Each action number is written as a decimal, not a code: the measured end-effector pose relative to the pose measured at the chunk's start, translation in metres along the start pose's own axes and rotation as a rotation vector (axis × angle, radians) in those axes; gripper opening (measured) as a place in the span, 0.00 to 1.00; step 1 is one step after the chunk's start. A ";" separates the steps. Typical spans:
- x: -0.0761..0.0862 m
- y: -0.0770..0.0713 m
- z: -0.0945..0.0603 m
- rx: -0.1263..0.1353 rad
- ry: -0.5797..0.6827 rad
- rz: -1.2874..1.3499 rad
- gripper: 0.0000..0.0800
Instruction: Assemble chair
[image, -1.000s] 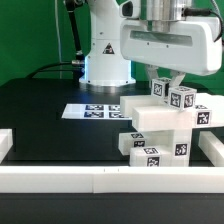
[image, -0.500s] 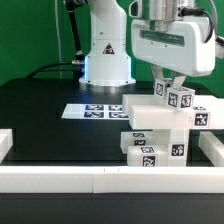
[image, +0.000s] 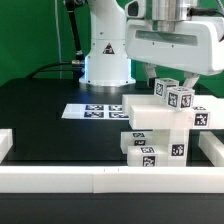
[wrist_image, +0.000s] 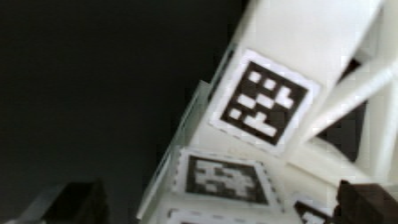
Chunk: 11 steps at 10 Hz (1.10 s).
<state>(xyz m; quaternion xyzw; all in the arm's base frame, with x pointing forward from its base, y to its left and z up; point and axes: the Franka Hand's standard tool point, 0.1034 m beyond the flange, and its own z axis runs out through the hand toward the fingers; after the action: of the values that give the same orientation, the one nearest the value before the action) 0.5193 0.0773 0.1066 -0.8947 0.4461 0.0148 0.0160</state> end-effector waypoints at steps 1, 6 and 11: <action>-0.001 0.000 0.000 -0.004 0.003 -0.096 0.81; 0.000 0.001 0.001 -0.006 0.004 -0.463 0.81; 0.002 0.001 0.000 -0.007 0.005 -0.781 0.81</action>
Offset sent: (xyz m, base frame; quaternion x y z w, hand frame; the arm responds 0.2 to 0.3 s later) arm -0.0021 0.0017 -0.0001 0.0175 0.0015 -0.1704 0.9852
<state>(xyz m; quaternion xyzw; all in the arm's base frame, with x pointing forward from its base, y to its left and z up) 0.5191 0.0753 0.1066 -0.9973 0.0717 0.0071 0.0163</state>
